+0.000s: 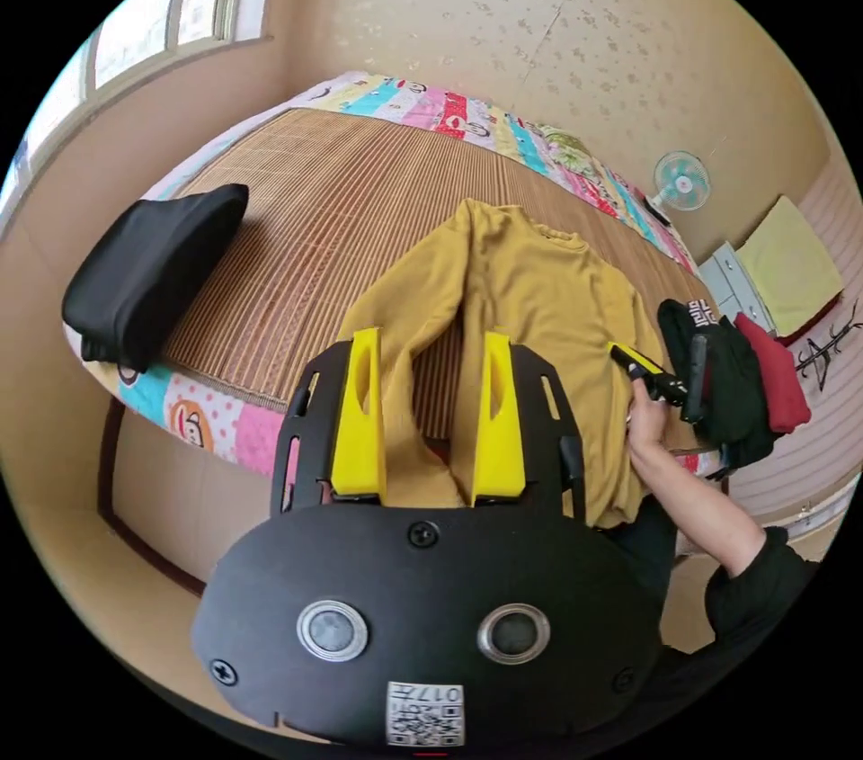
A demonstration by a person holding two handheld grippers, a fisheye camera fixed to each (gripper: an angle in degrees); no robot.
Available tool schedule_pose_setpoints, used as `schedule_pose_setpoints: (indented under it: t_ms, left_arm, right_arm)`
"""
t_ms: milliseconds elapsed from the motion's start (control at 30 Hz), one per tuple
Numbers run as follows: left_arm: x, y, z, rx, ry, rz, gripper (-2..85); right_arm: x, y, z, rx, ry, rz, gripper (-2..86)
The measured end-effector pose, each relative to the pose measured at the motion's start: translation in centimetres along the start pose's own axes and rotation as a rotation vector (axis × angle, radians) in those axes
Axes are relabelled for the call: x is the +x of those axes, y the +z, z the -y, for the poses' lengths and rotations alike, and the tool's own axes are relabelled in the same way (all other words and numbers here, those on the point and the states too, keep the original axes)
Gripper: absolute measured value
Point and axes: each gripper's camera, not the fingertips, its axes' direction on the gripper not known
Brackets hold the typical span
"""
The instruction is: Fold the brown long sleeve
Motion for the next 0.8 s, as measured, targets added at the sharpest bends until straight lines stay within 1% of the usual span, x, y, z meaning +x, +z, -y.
schedule_pose_setpoints:
  t_ms: [67,100,167,200,267,333,367,400,433,500,567,633,667,700,800]
  left_arm:
    - [0.8,1.9,-1.6,-0.034,0.014,0.071,11.6]
    - [1.2,2.8,-2.4,-0.030,0.025,0.110,8.1]
    - [1.1,3.7,-2.5,-0.051,0.029,0.117,3.5]
    - [0.8,3.6,-2.0,-0.081,0.012,0.069,2.7]
    - [0.3,2.0,-0.9,-0.074,-0.017,-0.046,1.9]
    - [-0.1,-1.2,1.2,-0.023,-0.064,-0.235,1.3]
    - [-0.1,-2.0,1.8,-0.009,-0.073,-0.284,1.3]
    - [0.1,-3.3,3.2,0.019,-0.084,-0.379,1.2]
    - [0.7,-4.2,4.8,0.041,-0.084,-0.467,1.4]
    - [2.4,-4.6,7.5,0.054,-0.060,-0.572,1.9]
    - [4.9,-4.1,10.3,0.050,-0.030,-0.632,3.3]
    - [9.3,-1.8,13.9,0.012,0.058,-0.707,7.6]
    - [10.3,-1.0,14.6,0.004,0.087,-0.727,9.4]
    - [12.2,0.5,15.4,0.014,0.143,-0.756,13.2]
    - [14.2,4.1,14.6,0.017,0.195,-0.728,14.1]
  right_arm:
    - [-0.4,0.2,0.1,0.000,-0.008,-0.023,0.7]
    - [-0.6,0.2,0.1,0.000,-0.011,-0.030,0.7]
    - [-0.4,0.2,0.1,0.001,-0.007,-0.021,0.7]
    - [-0.2,0.2,0.1,0.003,-0.003,-0.007,0.7]
    - [0.1,0.2,0.1,0.004,0.005,0.009,0.6]
    - [-0.1,0.4,0.2,0.003,-0.002,-0.007,0.6]
    - [-0.3,0.4,0.2,0.003,-0.006,-0.017,0.6]
    - [-0.6,0.5,0.2,0.002,-0.014,-0.036,0.7]
    - [-0.9,0.6,0.2,0.002,-0.020,-0.051,0.7]
    - [-0.8,0.7,0.2,0.002,-0.020,-0.051,0.7]
    - [-0.4,0.7,0.3,0.003,-0.013,-0.035,0.7]
    - [-0.1,0.8,0.3,0.003,-0.008,-0.023,0.7]
    - [0.0,0.9,0.4,0.003,-0.007,-0.022,0.6]
    - [0.1,0.9,0.4,0.003,-0.006,-0.020,0.6]
    - [0.7,1.1,0.5,0.004,0.004,-0.004,0.6]
